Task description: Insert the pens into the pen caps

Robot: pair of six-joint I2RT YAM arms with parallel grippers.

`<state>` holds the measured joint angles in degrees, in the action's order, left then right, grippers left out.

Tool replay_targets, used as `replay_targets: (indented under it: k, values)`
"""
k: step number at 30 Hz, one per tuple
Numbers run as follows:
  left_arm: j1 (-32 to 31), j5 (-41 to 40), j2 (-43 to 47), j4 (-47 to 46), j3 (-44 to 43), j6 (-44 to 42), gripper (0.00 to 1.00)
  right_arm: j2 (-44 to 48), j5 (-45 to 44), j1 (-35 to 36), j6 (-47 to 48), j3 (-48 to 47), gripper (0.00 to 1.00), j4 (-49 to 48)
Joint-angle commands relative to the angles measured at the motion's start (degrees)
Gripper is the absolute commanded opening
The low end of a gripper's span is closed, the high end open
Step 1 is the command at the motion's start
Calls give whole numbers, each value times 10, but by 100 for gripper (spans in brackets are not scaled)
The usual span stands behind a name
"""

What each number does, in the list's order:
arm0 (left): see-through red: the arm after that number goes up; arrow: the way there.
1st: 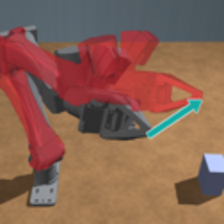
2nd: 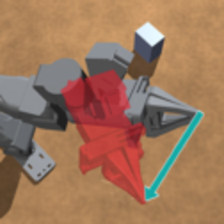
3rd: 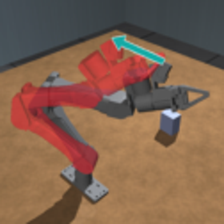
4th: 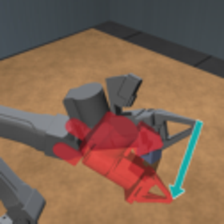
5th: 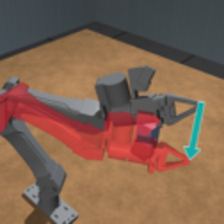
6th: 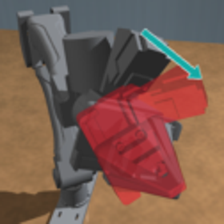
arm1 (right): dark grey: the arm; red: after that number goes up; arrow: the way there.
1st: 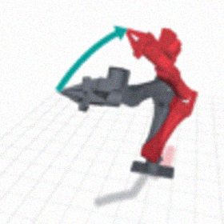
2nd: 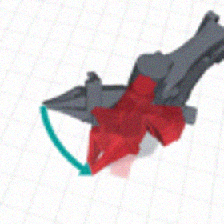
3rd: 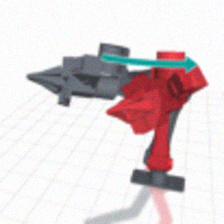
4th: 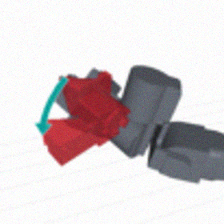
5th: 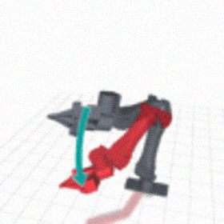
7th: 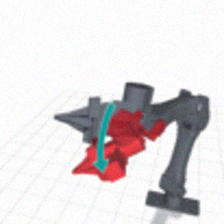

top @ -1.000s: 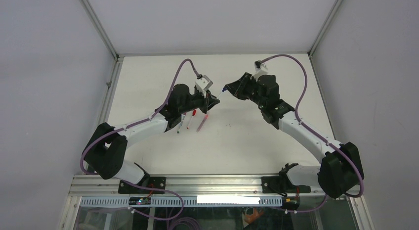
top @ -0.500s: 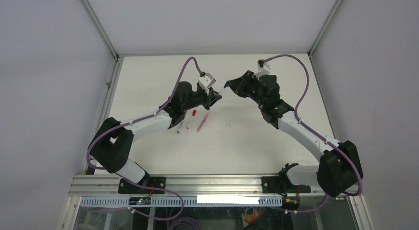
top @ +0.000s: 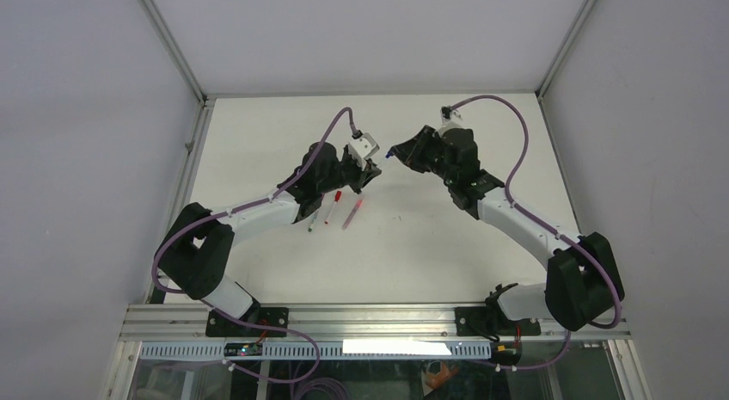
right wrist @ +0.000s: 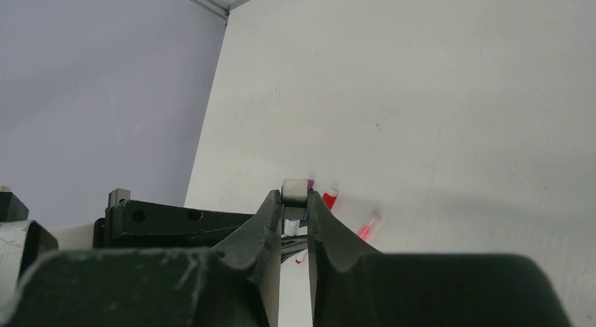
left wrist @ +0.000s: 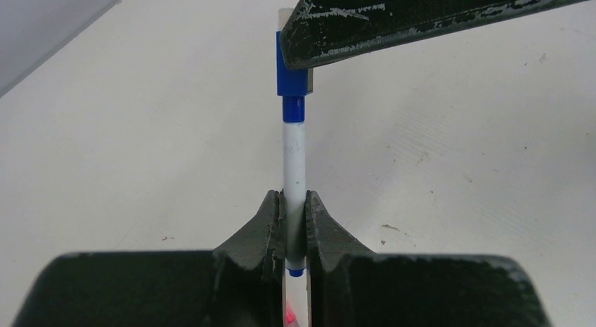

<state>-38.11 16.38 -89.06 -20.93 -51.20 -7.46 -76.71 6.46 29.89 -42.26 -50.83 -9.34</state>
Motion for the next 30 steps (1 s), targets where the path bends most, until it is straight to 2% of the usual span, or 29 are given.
replay_targets:
  k: [1, 12, 23, 30]
  values:
    - [-13, 26, 22, -208, -76, -42, 0, -31, 155, 45, 18, 18, 0, 142]
    - [-13, -39, -5, -207, -126, 3, 0, -44, 136, 88, -7, 29, 0, 122]
    - [19, 36, 11, -268, -120, 90, 0, -63, 136, 119, -11, 48, 0, 100]
    - [22, 40, 40, -206, -100, 50, 0, -44, 110, 119, 21, 46, 0, 144]
